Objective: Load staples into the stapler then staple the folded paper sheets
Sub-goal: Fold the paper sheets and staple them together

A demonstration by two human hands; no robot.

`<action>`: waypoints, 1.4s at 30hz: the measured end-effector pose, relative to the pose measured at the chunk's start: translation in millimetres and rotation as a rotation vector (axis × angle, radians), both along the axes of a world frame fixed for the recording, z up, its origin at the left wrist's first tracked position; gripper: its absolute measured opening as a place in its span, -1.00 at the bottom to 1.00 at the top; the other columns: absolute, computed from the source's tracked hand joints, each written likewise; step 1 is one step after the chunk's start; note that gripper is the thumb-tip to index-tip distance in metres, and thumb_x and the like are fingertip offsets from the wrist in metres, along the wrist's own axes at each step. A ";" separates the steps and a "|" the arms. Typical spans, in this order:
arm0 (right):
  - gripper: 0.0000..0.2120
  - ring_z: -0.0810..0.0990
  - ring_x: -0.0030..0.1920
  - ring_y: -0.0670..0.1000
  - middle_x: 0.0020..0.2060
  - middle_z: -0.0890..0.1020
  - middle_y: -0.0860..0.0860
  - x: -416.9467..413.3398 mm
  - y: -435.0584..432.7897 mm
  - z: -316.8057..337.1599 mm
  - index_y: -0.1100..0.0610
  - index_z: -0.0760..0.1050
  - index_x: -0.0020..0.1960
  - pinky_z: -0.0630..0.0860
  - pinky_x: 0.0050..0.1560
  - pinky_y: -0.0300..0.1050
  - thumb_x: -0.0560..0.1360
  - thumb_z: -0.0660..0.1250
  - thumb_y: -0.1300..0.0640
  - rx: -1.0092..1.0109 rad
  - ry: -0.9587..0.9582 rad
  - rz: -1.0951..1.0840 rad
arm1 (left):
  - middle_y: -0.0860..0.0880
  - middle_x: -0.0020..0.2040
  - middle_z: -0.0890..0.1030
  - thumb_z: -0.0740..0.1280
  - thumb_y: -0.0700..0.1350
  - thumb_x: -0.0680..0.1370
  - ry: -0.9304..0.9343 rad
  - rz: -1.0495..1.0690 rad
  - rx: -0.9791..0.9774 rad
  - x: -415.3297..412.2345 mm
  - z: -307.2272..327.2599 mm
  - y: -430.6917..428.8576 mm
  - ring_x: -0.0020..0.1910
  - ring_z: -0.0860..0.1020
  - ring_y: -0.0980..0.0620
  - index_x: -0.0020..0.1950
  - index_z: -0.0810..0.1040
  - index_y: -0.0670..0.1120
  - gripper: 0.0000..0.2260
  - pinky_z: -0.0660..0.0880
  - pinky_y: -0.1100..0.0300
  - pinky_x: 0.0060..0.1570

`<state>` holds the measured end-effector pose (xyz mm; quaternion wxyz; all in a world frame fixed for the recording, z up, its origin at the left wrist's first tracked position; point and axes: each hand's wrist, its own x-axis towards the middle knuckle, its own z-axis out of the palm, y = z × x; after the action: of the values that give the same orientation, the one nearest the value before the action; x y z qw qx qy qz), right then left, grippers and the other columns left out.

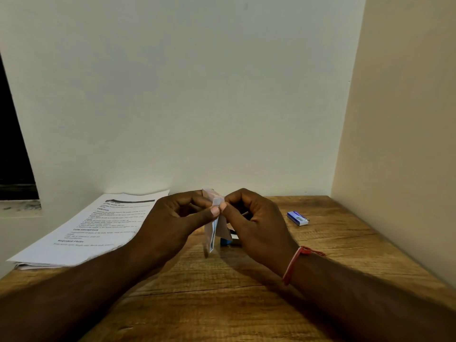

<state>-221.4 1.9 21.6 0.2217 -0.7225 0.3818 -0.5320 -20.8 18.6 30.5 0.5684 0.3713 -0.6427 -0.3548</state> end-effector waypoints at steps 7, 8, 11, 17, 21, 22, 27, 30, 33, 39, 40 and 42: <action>-0.88 0.73 -0.07 -0.08 -0.13 0.75 -0.09 -0.5 -0.1 -0.7 0.01 0.71 0.05 0.73 -0.06 0.02 0.72 0.40 0.07 -0.001 -0.011 0.021 | -0.07 0.12 0.84 0.56 -0.17 0.59 -0.032 0.014 -0.004 1.5 -1.9 -1.9 0.24 0.77 0.05 0.02 0.83 -0.12 -0.94 0.62 -0.02 0.36; -0.88 0.75 -0.08 -0.05 -0.13 0.76 -0.06 -0.5 -0.3 -0.4 0.02 0.70 0.05 0.75 -0.06 0.07 0.72 0.40 0.09 0.011 -0.028 0.031 | -0.08 0.10 0.84 0.57 -0.14 0.59 -0.035 0.019 -0.008 1.3 -2.3 -2.4 0.23 0.77 0.02 0.01 0.82 -0.11 -0.94 0.63 -0.03 0.35; -0.88 0.78 -0.12 0.10 -0.13 0.78 0.07 0.5 1.7 2.2 0.09 0.68 0.05 0.77 -0.16 0.16 0.73 0.40 0.11 0.097 -0.152 0.075 | -0.06 0.07 0.83 0.58 0.02 0.52 -0.021 0.042 -0.015 0.3 -2.8 -1.2 0.15 0.79 -0.03 0.01 0.81 -0.02 -0.85 0.67 -0.02 0.26; -0.81 0.76 -0.17 0.15 -0.08 0.80 0.20 -1.9 1.4 8.9 0.21 0.66 0.15 0.73 -0.23 0.01 0.74 0.37 0.10 0.376 -0.417 0.184 | 0.00 0.16 0.83 0.63 -0.13 0.50 -0.033 0.010 0.098 5.6 -3.9 -4.6 0.12 0.82 -0.08 0.10 0.82 0.05 -0.80 0.74 -0.10 0.21; -0.82 0.76 -0.25 0.07 -0.17 0.79 0.15 -1.4 1.9 11.8 0.25 0.65 0.17 0.75 -0.21 -0.03 0.74 0.37 0.14 0.477 -0.507 0.251 | -0.06 0.19 0.82 0.63 -0.11 0.45 0.076 -0.011 0.184 7.3 -4.1 -8.6 0.16 0.80 -0.16 0.17 0.82 0.01 -0.71 0.75 -0.12 0.15; -0.83 0.77 -0.25 0.07 -0.16 0.80 0.17 -0.4 3.2 12.3 0.26 0.64 0.19 0.75 -0.22 -0.05 0.73 0.39 0.16 0.497 -0.511 0.267 | -0.08 0.21 0.82 0.61 -0.10 0.47 0.124 -0.018 0.210 7.7 -3.9 -10.6 0.19 0.79 -0.16 0.19 0.81 -0.01 -0.71 0.74 -0.11 0.14; -0.64 0.81 -0.14 0.15 0.00 0.78 0.35 4.9 9.2 9.8 0.21 0.58 0.34 0.78 -0.18 -0.03 0.59 0.54 0.33 0.551 -0.458 0.307 | -0.23 0.22 0.80 0.50 -0.10 0.55 0.345 -0.094 0.325 7.0 -1.8 -16.5 0.05 0.80 -0.15 0.30 0.75 -0.18 -0.66 0.79 -0.04 0.08; -0.44 0.80 -0.18 0.18 -0.06 0.77 0.38 7.9 8.7 6.4 0.16 0.48 0.46 0.76 -0.21 -0.04 0.54 0.58 0.37 0.574 -0.482 0.322 | -0.36 0.20 0.75 0.44 -0.07 0.62 0.420 -0.193 0.414 7.5 -1.2 -15.1 0.01 0.74 -0.24 0.36 0.70 -0.27 -0.61 0.71 -0.13 0.19; -0.35 0.79 -0.18 0.19 -0.05 0.78 0.33 4.5 5.0 6.8 0.07 0.41 0.51 0.76 -0.22 -0.04 0.53 0.59 0.35 0.614 -0.563 0.327 | -0.38 0.27 0.67 0.38 -0.02 0.72 0.396 -0.310 0.490 12.2 -2.8 -17.2 0.13 0.61 -0.22 0.44 0.65 -0.32 -0.57 0.53 -0.12 0.30; -0.55 0.78 -0.04 0.18 0.12 0.74 0.38 -4.7 -1.2 2.4 0.10 0.65 0.39 0.75 -0.06 0.04 0.56 0.52 0.41 0.528 -0.408 0.402 | -0.26 0.03 0.69 0.39 0.23 0.67 0.473 -0.283 0.613 13.7 4.6 -15.1 -0.25 0.60 -0.05 0.41 0.68 -0.31 -0.38 0.62 0.16 -0.35; -0.58 0.77 -0.07 0.14 0.06 0.78 0.29 -5.1 -2.6 1.1 0.06 0.68 0.35 0.74 -0.06 0.03 0.56 0.54 0.38 0.466 -0.328 0.347 | -0.23 -0.05 0.67 0.38 0.28 0.66 0.468 -0.280 0.616 14.5 6.0 -14.7 -0.30 0.57 -0.03 0.36 0.71 -0.31 -0.34 0.59 0.15 -0.36; -0.73 0.73 -0.17 0.00 -0.17 0.79 0.06 -5.3 -2.5 1.2 -0.04 0.75 0.21 0.71 -0.12 -0.07 0.59 0.56 0.25 0.319 -0.147 0.198 | -0.20 -0.13 0.63 0.32 0.40 0.64 0.399 -0.292 0.592 16.2 8.4 -12.1 -0.32 0.53 -0.03 0.26 0.76 -0.30 -0.25 0.55 0.11 -0.33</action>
<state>-226.7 -0.6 22.8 0.4118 -0.6715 0.3711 -0.4916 -4.7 6.5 38.9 0.4940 0.3474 -0.4356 -0.6675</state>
